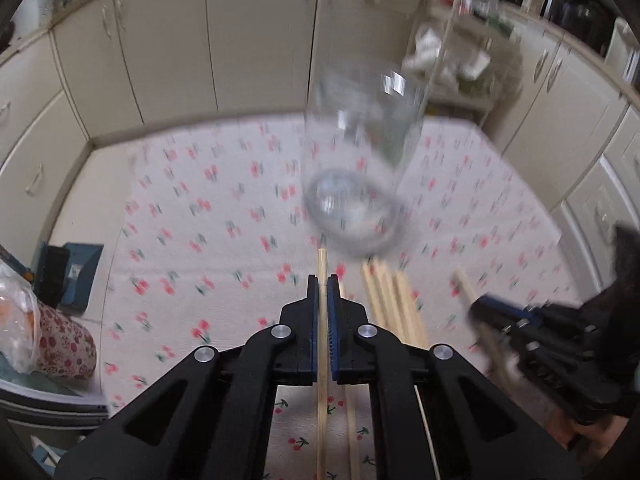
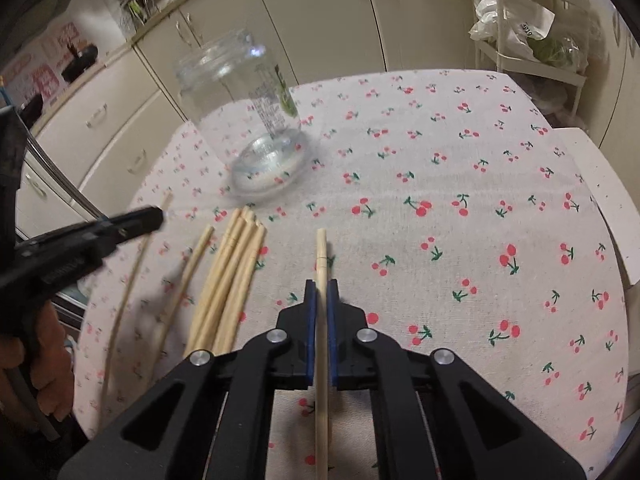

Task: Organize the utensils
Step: 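Lower the left gripper's stick into the glass jar and open it while the right gripper holds its stick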

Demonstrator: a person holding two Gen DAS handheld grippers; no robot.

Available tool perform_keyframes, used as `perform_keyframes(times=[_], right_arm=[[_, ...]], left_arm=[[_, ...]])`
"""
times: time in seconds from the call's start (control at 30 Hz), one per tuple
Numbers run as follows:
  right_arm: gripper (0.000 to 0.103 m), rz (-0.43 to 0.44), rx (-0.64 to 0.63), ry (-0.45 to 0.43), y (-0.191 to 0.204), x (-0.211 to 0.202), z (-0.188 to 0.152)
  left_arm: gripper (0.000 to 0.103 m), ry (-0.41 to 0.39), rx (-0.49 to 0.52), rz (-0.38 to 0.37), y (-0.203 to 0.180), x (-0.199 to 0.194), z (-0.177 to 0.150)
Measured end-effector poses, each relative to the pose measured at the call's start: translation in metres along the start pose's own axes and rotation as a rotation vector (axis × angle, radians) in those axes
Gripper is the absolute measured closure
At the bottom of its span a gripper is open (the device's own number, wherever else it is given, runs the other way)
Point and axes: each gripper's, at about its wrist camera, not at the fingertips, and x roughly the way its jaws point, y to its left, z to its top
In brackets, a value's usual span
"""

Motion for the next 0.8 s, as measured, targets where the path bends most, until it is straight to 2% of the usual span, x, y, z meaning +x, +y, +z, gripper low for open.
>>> perform_keyframes(times=[0.13, 0.23, 0.43, 0.57, 0.8], right_arm=[[0.097, 0.041, 0.026, -0.023, -0.002, -0.007, 0.003], [0.097, 0.061, 0.043, -0.036, -0.003, -0.009, 0.003], [0.097, 0.074, 0.062, -0.046, -0.008, -0.011, 0.003], [0.097, 0.079, 0.079, -0.047, -0.012, -0.008, 0.002], [0.097, 0.085, 0.101, -0.062, -0.018, -0.007, 0.002]], left_arm=[[0.099, -0.132, -0.029, -0.016, 0.001, -0.04, 0.026], [0.099, -0.264, -0.061, -0.051, 0.0, -0.066, 0.051], [0.099, -0.503, -0.13, -0.106, 0.002, -0.096, 0.098], [0.099, -0.607, -0.18, -0.113, 0.001, -0.093, 0.126], [0.099, -0.723, -0.209, -0.029, -0.008, -0.048, 0.162]])
